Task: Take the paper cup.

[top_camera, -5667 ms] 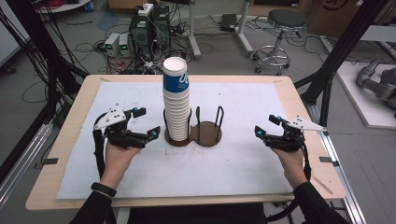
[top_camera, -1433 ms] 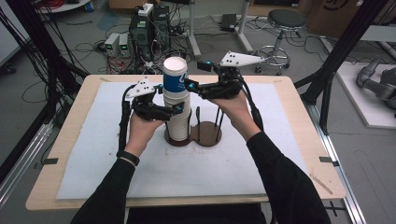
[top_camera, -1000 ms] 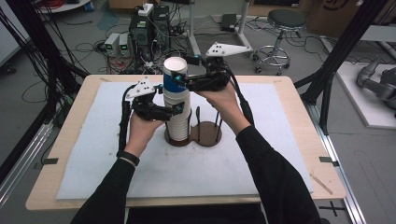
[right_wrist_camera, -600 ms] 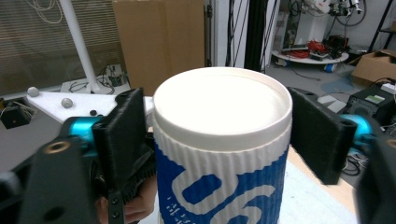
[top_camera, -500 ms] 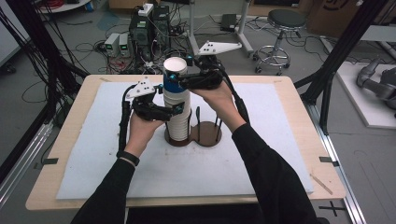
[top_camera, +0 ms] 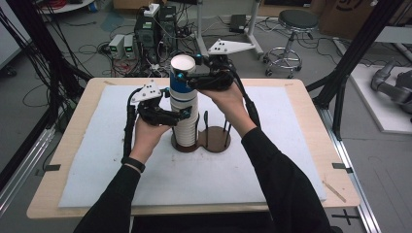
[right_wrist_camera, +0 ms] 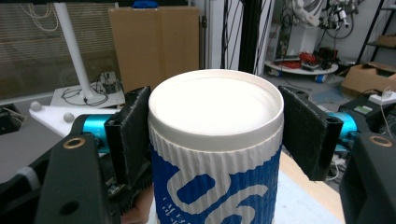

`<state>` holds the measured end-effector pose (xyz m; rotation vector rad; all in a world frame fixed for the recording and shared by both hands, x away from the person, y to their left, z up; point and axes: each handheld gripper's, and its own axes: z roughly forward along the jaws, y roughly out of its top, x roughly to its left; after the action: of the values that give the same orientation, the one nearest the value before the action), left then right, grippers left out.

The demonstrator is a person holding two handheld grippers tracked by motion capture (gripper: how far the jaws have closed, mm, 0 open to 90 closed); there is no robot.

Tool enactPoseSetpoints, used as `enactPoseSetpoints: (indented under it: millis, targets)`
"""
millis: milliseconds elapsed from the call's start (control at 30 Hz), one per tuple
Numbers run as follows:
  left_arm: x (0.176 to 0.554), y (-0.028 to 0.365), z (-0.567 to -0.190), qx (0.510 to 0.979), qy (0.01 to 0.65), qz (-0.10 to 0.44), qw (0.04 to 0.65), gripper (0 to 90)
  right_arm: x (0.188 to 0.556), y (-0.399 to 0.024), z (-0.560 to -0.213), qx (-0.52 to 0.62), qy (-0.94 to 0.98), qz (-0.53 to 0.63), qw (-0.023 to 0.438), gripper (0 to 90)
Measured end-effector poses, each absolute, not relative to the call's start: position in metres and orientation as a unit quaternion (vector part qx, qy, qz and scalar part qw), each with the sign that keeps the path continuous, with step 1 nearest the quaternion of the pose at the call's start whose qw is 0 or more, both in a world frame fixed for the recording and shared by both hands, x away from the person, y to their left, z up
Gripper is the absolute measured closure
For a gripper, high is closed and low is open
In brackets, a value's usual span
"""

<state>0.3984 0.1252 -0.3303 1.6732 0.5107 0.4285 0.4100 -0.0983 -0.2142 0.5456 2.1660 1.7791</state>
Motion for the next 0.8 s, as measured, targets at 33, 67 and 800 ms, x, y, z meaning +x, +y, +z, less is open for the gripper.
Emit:
enactPoseSetpoints:
  millis: [33,67,800]
  targets:
    - [0.399,0.125,-0.330,0.728,0.222,0.186,0.621,11.6,0.410,-0.099,-0.213,0.191,0.748,0.620,0.143,30.3]
    - [0.398,0.125,-0.330,0.728,0.222,0.186,0.621,11.6,0.410,-0.099,-0.211,0.191,0.746,0.622,0.144,30.3]
    - [0.398,0.125,-0.330,0.728,0.223,0.188,0.620,11.6,0.390,-0.111,-0.161,0.166,0.706,0.665,0.176,30.3]
